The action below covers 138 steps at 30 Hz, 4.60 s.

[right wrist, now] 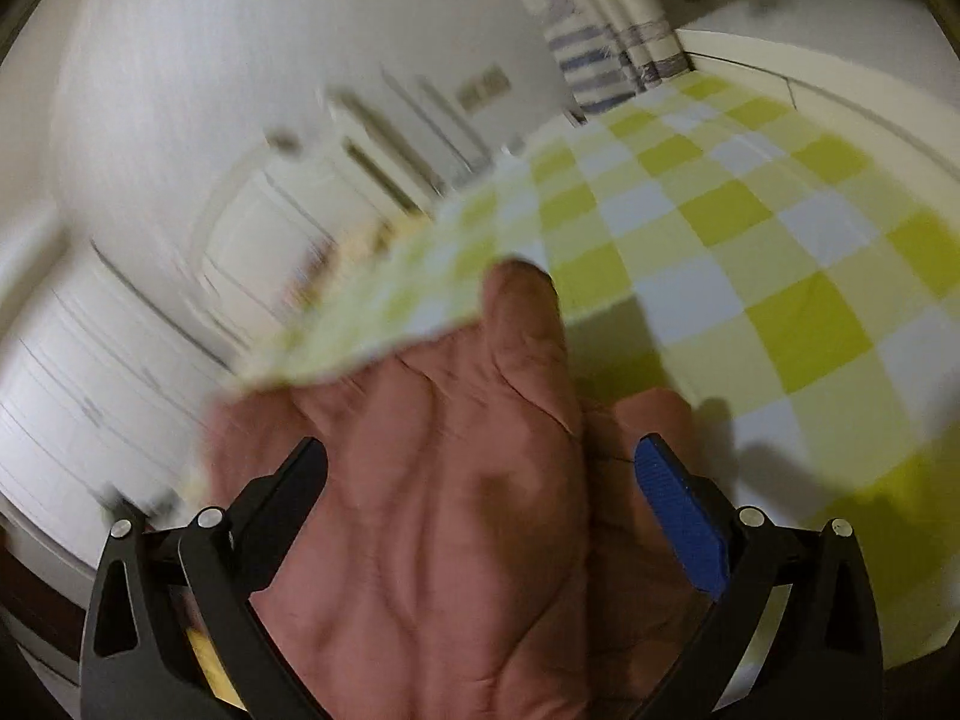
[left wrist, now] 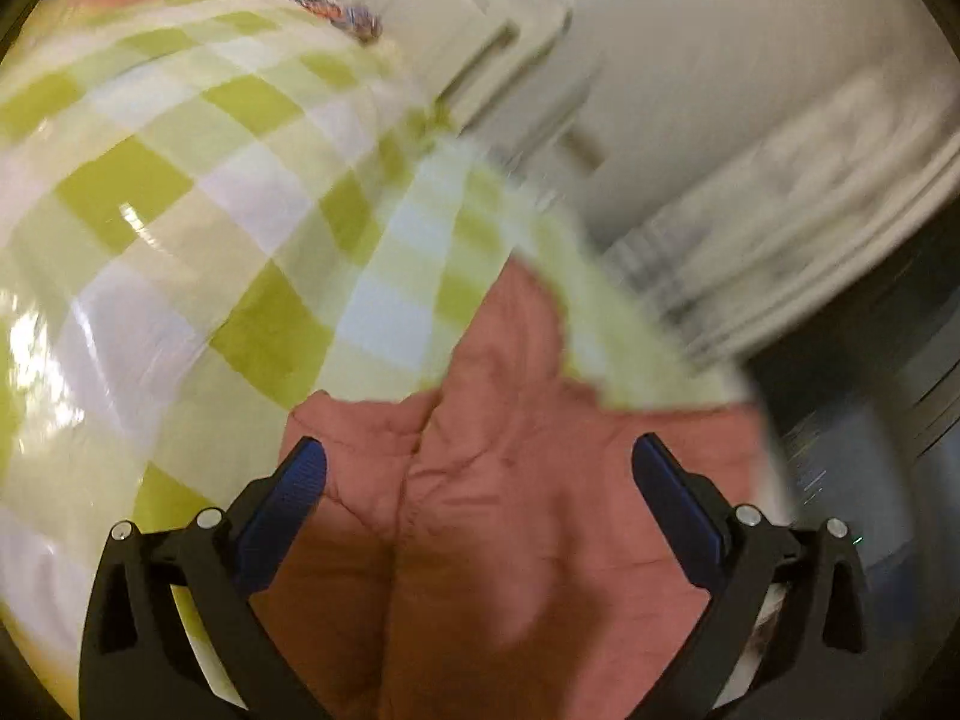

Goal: Fold large clothes

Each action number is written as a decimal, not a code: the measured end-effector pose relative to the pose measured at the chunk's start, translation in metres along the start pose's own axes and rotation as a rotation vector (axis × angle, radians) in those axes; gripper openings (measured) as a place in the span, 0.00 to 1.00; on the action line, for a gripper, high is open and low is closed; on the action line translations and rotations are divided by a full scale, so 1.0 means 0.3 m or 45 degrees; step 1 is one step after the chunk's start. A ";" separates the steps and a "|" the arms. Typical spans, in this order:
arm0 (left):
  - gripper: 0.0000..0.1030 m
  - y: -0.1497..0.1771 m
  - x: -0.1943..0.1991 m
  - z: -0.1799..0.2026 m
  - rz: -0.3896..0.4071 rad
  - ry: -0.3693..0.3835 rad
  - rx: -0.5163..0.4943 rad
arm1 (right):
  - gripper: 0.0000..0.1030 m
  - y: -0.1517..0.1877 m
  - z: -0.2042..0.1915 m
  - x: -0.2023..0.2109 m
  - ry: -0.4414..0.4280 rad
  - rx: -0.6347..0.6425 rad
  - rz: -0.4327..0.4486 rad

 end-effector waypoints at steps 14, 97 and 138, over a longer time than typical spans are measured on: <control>0.13 0.033 0.027 -0.083 0.040 -0.199 0.040 | 0.12 0.106 0.057 -0.081 0.363 0.255 0.058; 0.98 0.002 -0.286 0.063 -0.043 -0.549 -0.334 | 0.76 -0.050 -0.143 -0.280 0.586 0.362 0.019; 0.98 0.001 -0.291 0.070 -0.049 -0.538 -0.329 | 0.92 0.227 -0.188 -0.213 0.528 0.536 0.053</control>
Point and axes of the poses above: each gripper's, at about its wrist camera, not at the fingertips, and x roughly against the way its jaws point, z to its right, y to its underside, the point moved 6 cm from there along -x, roughly the way its jaws point, and after that the axes turned 5 degrees about y, right-handed, at the moved point
